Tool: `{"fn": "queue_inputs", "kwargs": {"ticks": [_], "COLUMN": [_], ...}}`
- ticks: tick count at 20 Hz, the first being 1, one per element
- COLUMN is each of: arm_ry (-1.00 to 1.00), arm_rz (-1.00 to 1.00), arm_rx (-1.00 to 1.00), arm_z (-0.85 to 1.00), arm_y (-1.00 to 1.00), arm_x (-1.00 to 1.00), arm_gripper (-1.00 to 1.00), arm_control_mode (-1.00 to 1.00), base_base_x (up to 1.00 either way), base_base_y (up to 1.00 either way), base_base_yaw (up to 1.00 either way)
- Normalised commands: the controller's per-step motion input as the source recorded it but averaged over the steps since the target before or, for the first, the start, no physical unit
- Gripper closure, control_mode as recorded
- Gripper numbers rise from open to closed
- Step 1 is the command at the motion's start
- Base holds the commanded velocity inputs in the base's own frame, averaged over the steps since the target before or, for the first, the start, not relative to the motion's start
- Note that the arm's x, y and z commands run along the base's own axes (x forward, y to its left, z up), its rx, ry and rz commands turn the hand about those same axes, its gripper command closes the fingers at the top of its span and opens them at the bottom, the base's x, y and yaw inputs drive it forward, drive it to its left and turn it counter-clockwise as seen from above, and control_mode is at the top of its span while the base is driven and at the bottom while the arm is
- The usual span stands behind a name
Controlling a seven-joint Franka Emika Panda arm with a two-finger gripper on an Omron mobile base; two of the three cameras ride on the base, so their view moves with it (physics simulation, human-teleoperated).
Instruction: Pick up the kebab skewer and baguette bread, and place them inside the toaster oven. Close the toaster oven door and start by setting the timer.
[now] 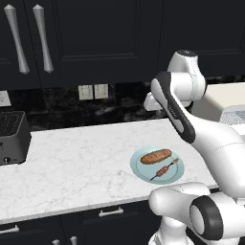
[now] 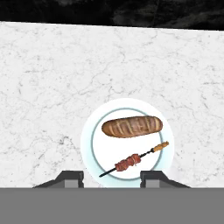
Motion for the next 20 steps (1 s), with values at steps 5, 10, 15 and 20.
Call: {"fn": "queue_inputs", "kwargs": {"ticks": [5,10,15,20], "arm_ry": [0.00,0.00,0.00,0.00], "arm_rz": [0.00,0.00,0.00,0.00], "arm_rx": [0.00,0.00,0.00,0.00], "arm_z": [0.00,0.00,0.00,0.00], "arm_y": [0.00,0.00,0.00,0.00], "arm_x": [0.00,0.00,0.00,0.00], "arm_gripper": [-1.00,-1.00,-1.00,-1.00], "arm_control_mode": [1.00,1.00,1.00,1.00], "base_base_x": [0.00,0.00,0.00,-0.06], "base_base_y": [0.00,0.00,0.00,-0.68], "base_base_yaw": [0.00,0.00,0.00,-0.04]}}
